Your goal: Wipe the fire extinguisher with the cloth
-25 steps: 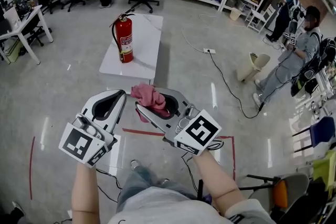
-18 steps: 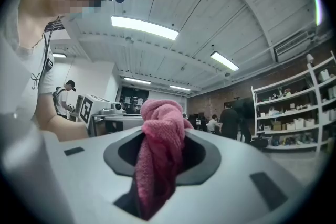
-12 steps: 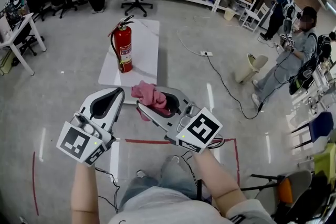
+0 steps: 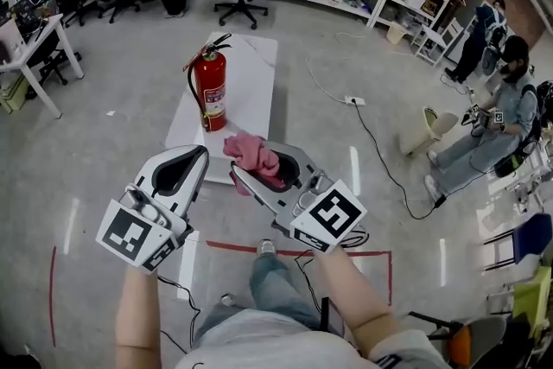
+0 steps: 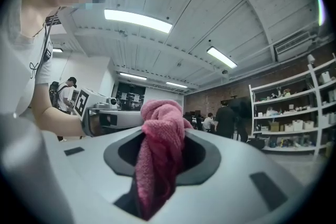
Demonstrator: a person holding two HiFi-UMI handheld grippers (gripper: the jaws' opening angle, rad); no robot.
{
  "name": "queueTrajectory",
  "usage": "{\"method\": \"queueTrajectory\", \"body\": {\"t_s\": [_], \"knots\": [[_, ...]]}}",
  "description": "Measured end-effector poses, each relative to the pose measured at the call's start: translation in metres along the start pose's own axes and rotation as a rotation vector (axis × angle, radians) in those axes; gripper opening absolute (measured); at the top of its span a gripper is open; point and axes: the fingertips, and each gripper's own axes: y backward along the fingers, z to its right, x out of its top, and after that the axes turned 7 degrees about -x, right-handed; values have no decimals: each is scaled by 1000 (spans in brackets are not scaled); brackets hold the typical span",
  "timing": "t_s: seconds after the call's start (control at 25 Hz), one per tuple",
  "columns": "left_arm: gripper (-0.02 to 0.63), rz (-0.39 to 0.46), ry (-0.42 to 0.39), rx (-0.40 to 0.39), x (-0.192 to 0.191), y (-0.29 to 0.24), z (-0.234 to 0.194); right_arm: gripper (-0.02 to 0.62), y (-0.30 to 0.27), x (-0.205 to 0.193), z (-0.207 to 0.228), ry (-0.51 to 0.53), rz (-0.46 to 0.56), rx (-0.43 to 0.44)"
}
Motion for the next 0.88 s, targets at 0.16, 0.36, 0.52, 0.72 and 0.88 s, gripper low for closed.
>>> {"method": "queueTrajectory", "body": {"t_s": [0.16,0.36,0.52,0.72,0.88], "knots": [[9,-3,-3,54,-10,-35,-35,146,-28,-10,48,9,2,44],[10,10,-4,130,-14,-78,-77,145,-61,-14,108,40,-3,106],[9,13,-18,177,-19,-115,-102,145,-80,-21,156,47,-3,144],[9,-2,-31,206,-32,-142,-127,146,-106,-40,192,54,-16,176],[10,-24,-20,205,-50,-153,-148,146,-129,-62,206,52,-31,181]]}}
